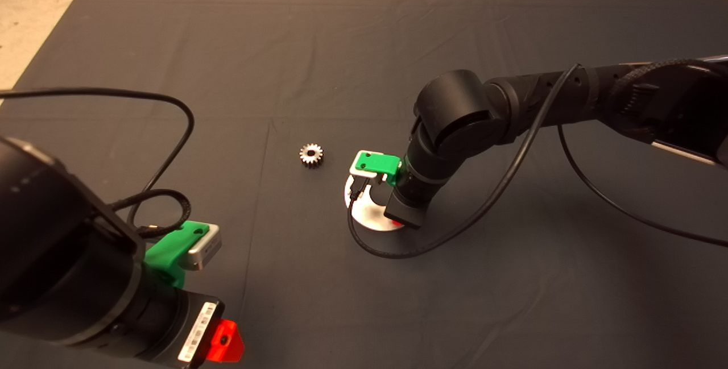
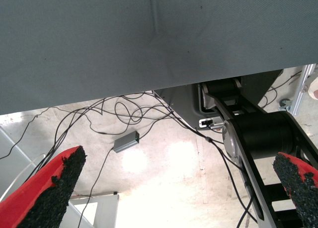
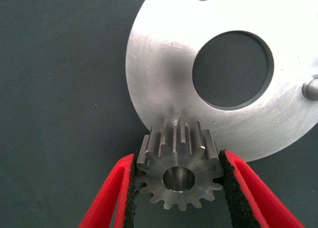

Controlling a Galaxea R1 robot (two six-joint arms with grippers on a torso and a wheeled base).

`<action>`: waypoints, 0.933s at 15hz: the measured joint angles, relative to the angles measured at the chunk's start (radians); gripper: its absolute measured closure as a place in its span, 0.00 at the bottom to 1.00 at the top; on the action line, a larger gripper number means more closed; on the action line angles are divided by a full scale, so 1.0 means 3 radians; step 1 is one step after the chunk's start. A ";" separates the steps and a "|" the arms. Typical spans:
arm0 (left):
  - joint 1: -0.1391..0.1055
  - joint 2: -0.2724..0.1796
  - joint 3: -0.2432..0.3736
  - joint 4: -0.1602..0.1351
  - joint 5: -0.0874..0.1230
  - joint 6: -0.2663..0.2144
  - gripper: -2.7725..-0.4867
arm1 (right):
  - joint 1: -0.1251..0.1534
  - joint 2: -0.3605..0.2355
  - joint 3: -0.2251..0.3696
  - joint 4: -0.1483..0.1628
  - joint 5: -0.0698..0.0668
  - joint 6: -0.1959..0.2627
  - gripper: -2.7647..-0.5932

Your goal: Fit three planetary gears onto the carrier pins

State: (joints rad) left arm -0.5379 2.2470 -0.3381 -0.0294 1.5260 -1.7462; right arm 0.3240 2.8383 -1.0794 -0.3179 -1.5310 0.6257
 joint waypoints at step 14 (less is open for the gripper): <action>0.0000 0.0001 0.0000 0.0000 0.0001 0.0001 0.01 | -0.0001 -0.0011 0.0000 0.0000 0.0001 0.0000 0.79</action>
State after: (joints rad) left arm -0.5379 2.2474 -0.3381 -0.0294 1.5264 -1.7457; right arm 0.3236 2.8351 -1.0794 -0.3179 -1.5309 0.6257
